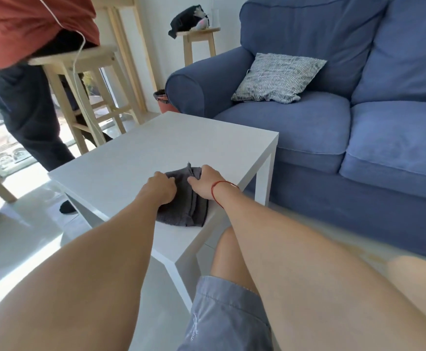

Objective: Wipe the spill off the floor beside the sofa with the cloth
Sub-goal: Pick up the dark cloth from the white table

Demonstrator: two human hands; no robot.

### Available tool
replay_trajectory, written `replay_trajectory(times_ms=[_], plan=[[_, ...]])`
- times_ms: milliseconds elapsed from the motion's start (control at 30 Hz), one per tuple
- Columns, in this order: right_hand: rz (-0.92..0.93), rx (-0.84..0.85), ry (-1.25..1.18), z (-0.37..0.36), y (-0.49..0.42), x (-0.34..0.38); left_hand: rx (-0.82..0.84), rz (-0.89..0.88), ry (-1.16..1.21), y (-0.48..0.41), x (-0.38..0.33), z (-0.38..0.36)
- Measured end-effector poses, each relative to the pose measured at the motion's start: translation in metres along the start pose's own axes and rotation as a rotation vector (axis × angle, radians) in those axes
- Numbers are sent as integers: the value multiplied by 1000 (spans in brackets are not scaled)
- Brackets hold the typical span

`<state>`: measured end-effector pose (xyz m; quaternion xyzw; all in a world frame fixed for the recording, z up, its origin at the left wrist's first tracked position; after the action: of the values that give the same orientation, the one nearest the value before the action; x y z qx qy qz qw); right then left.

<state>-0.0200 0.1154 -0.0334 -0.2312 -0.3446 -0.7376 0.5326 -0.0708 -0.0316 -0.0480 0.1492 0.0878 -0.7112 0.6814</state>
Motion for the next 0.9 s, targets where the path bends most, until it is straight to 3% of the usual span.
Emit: replay_trajectory(times_ms=[167,467,700,900], plan=[[-109,-173,-409,29,9,-19,-158,-114,151,11,-41,14],[-206,-585,-477,158,45,-100,-148,-389,365,41,-210,-4],[-380,-717,-430,209,63,-222,24,-557,413,78,-314,-96],[-514,-704,-450,197,41,-320,217,-481,383,61,-340,-201]])
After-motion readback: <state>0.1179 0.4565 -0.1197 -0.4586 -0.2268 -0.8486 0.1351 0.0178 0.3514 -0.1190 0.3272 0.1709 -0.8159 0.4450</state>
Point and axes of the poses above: each hand's wrist, its own y-axis away from the middle knuckle, its own z-axis out of the back of the hand, x = y × z, the point moved 6 cm from there along -y, towards the middle knuckle, and after that the axes turned 7 degrees about -z, right-handed, at the moved point
